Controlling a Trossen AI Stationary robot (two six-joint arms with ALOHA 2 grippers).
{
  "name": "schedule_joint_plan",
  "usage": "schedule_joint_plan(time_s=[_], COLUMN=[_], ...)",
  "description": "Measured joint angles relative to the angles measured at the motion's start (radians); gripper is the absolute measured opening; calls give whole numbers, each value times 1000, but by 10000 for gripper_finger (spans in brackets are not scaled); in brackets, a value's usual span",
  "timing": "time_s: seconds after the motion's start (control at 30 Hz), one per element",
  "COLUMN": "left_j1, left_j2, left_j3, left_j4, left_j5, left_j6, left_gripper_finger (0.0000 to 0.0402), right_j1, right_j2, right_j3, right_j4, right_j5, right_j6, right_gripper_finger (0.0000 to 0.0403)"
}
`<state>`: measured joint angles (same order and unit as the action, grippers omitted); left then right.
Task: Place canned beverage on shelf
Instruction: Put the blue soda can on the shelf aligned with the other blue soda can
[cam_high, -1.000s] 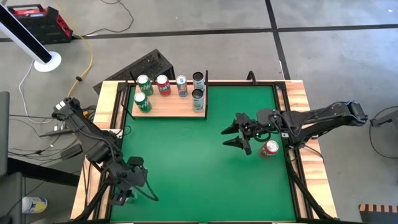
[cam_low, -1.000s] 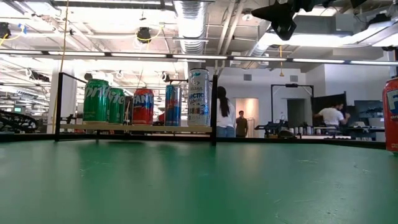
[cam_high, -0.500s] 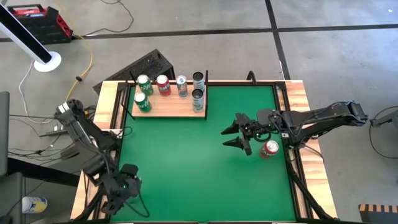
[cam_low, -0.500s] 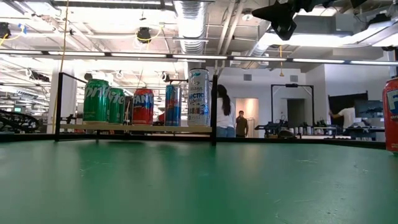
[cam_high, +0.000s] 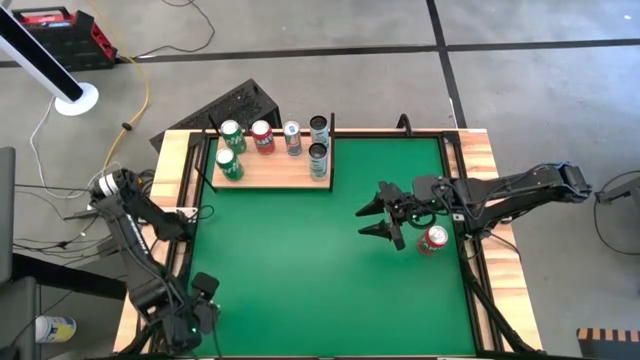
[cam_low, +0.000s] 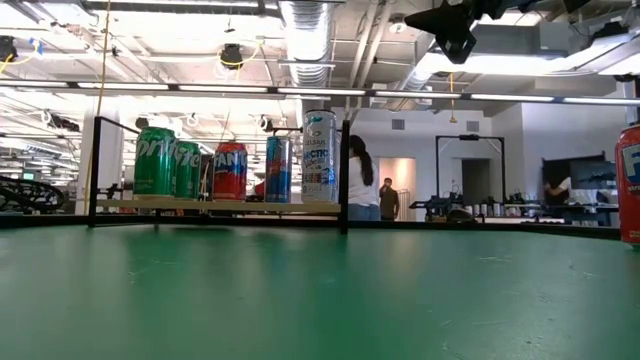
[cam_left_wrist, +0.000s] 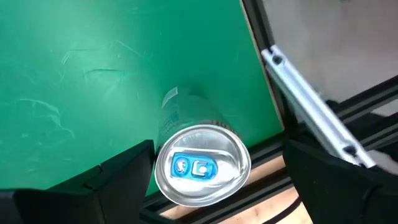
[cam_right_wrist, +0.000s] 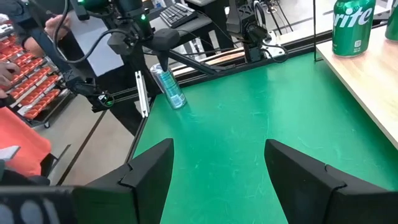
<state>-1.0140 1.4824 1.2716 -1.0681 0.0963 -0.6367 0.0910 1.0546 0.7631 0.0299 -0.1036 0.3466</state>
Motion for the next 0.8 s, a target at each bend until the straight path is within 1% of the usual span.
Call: schedule_joint_plan(time_s=[0.43, 0.6, 0.8], left_j1=[-14, -14, -7], left_j2=[58, 58, 58], left_j3=[0, 0, 0], left_j4=[-42, -58, -74], left_j5=[-14, -24, -23], left_j6=[136, 187, 235], left_gripper_finger=[337, 319, 283], right_j1=[0, 0, 0], right_j2=[0, 0, 0], right_j3=[0, 0, 0], right_j4=[2, 2, 1], right_j5=[0, 0, 0], right_j6=[1, 3, 3], right_gripper_finger=[275, 275, 275])
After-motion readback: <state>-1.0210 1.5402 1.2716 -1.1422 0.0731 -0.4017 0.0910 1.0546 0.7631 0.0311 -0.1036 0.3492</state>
